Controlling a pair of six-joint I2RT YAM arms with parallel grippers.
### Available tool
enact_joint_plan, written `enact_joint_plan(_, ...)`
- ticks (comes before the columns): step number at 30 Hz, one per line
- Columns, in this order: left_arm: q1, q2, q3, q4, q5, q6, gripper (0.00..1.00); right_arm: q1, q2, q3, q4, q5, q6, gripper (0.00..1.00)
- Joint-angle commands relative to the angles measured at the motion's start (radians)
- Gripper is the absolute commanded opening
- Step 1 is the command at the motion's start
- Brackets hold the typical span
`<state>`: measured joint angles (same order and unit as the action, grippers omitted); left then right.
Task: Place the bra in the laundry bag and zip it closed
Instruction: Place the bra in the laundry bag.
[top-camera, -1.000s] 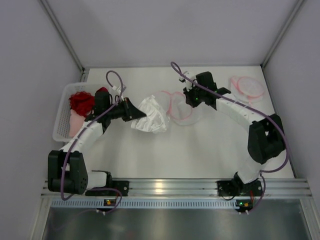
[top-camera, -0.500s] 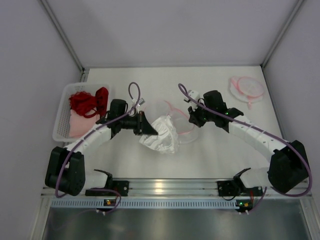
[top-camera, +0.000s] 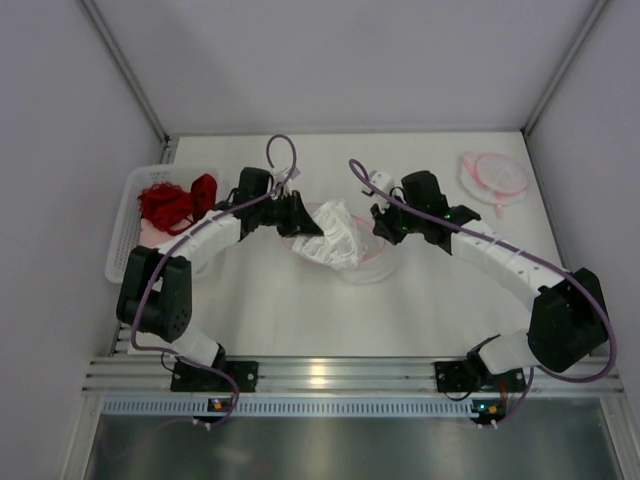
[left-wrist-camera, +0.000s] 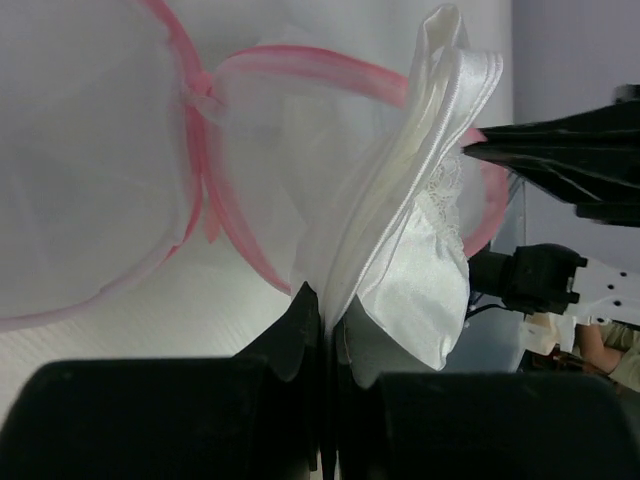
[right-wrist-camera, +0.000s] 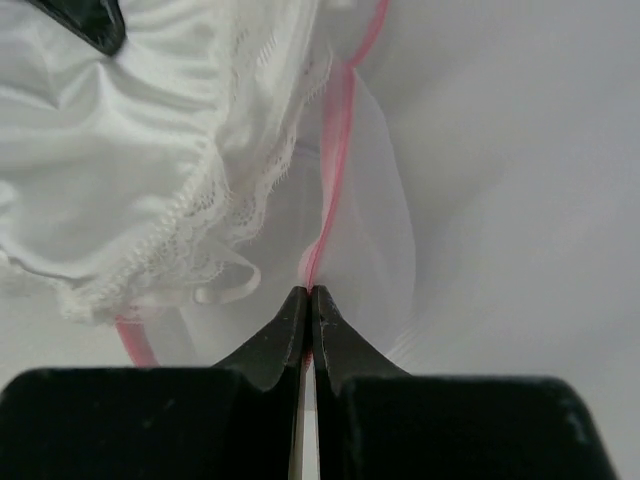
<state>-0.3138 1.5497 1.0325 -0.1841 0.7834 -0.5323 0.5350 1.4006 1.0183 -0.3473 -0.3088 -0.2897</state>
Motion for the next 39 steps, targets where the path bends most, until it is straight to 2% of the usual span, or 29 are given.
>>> enact_joint_plan(1,-0.053,0.068,0.012,-0.002,-0.096,0.014,0.0,0.006,0.006,0.063,0.065,-0.01,0.046,0.0)
enact_joint_plan(8,-0.203,0.107,-0.035,0.003,-0.093,0.031,0.0,0.008,0.046,0.101,0.082,-0.013,0.098,0.0)
enact_joint_plan(12,-0.214,0.121,-0.037,0.023,-0.066,0.008,0.0,0.01,0.047,0.103,0.085,-0.049,0.121,0.0)
enact_joint_plan(17,-0.232,0.136,-0.006,0.02,-0.004,0.009,0.0,0.016,0.037,0.08,0.09,-0.026,0.119,0.0)
enact_joint_plan(20,-0.242,0.101,-0.043,0.02,0.019,0.008,0.0,0.016,0.041,0.078,0.079,0.005,0.115,0.0)
enact_joint_plan(25,-0.264,0.027,-0.107,-0.031,-0.005,0.028,0.0,0.016,0.031,0.057,0.088,0.001,0.118,0.0)
enact_joint_plan(28,-0.301,0.056,-0.085,-0.034,-0.027,0.017,0.0,0.02,0.026,0.055,0.088,-0.023,0.135,0.0)
enact_joint_plan(35,-0.275,0.138,0.0,-0.028,-0.061,-0.081,0.0,0.025,-0.035,0.016,0.074,-0.095,0.162,0.0)
enact_joint_plan(39,-0.159,0.161,0.003,0.028,-0.087,-0.158,0.0,0.028,-0.077,-0.039,0.044,-0.09,0.15,0.0)
